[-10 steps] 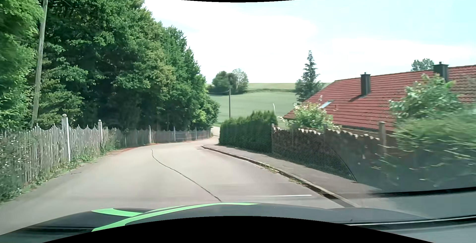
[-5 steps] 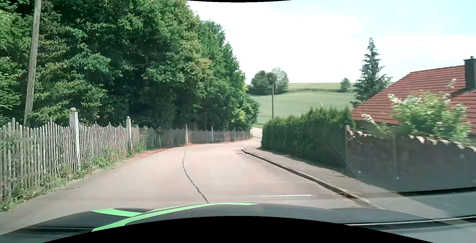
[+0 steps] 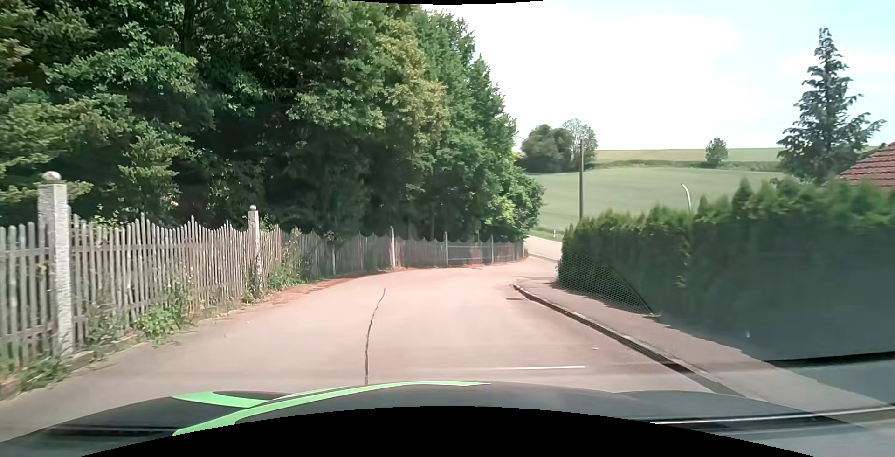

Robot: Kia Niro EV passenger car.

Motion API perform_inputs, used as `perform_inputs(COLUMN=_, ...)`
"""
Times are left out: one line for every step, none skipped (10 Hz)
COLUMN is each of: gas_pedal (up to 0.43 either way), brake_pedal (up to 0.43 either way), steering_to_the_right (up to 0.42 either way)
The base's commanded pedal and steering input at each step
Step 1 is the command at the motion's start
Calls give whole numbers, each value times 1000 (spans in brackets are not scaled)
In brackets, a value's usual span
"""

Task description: Follow the waypoints while adhering to traffic rules and regulations

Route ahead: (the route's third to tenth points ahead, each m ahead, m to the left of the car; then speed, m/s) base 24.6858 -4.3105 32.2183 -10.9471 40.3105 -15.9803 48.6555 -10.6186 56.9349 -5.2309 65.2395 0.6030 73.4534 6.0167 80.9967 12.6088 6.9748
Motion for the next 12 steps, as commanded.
perform_inputs(gas_pedal=39, brake_pedal=0, steering_to_the_right=-50)
perform_inputs(gas_pedal=39, brake_pedal=0, steering_to_the_right=-39)
perform_inputs(gas_pedal=20, brake_pedal=0, steering_to_the_right=-35)
perform_inputs(gas_pedal=20, brake_pedal=0, steering_to_the_right=-33)
perform_inputs(gas_pedal=8, brake_pedal=0, steering_to_the_right=-26)
perform_inputs(gas_pedal=0, brake_pedal=0, steering_to_the_right=-12)
perform_inputs(gas_pedal=0, brake_pedal=0, steering_to_the_right=0)
perform_inputs(gas_pedal=0, brake_pedal=0, steering_to_the_right=0)
perform_inputs(gas_pedal=0, brake_pedal=0, steering_to_the_right=15)
perform_inputs(gas_pedal=0, brake_pedal=0, steering_to_the_right=31)
perform_inputs(gas_pedal=0, brake_pedal=30, steering_to_the_right=43)
perform_inputs(gas_pedal=0, brake_pedal=67, steering_to_the_right=53)
